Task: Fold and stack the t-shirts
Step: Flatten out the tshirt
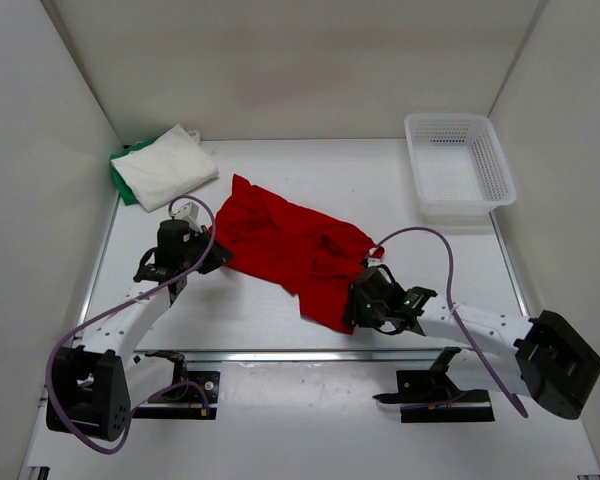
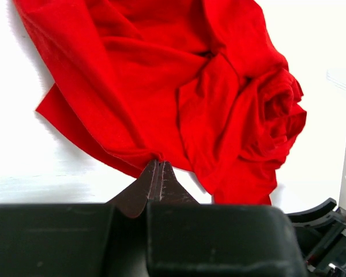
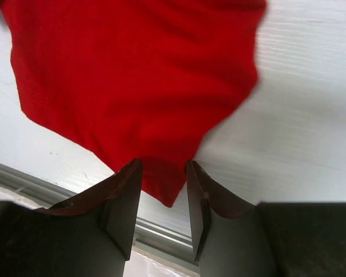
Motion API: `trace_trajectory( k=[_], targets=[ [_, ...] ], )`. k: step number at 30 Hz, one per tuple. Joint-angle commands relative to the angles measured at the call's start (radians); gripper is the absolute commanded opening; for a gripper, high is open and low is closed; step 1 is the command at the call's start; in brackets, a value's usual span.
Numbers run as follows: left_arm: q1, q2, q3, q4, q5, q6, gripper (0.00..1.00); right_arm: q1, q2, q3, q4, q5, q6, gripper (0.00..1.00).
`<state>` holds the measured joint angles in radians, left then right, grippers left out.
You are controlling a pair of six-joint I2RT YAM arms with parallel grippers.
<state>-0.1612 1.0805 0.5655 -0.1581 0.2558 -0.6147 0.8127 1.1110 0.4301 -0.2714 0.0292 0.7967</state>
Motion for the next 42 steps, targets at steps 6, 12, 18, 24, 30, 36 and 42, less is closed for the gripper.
trace_trajectory(
  k=[6,12,18,24,30,36,42],
  targets=[
    [-0.031,-0.031,-0.001,0.015,0.028,0.000,0.00,0.140,0.176,0.104,-0.270,0.186,0.084,0.36],
    [-0.046,-0.024,-0.004,0.038,0.031,-0.010,0.00,0.200,0.213,0.176,-0.433,0.280,0.125,0.38],
    [-0.040,-0.017,-0.004,0.045,0.031,-0.008,0.00,0.192,0.214,0.196,-0.470,0.295,0.121,0.41],
    [-0.043,-0.013,-0.016,0.049,0.031,-0.009,0.00,0.215,0.228,0.185,-0.362,0.190,0.107,0.41],
    [-0.041,-0.004,-0.006,0.048,0.031,-0.013,0.00,0.177,0.153,0.176,-0.315,0.182,0.099,0.42],
    [-0.043,-0.001,-0.018,0.061,0.040,-0.016,0.00,0.163,0.125,0.164,-0.253,0.150,0.090,0.44],
    [-0.044,-0.013,-0.026,0.057,0.036,-0.017,0.00,0.177,0.158,0.162,-0.213,0.132,0.061,0.43]
  ],
)
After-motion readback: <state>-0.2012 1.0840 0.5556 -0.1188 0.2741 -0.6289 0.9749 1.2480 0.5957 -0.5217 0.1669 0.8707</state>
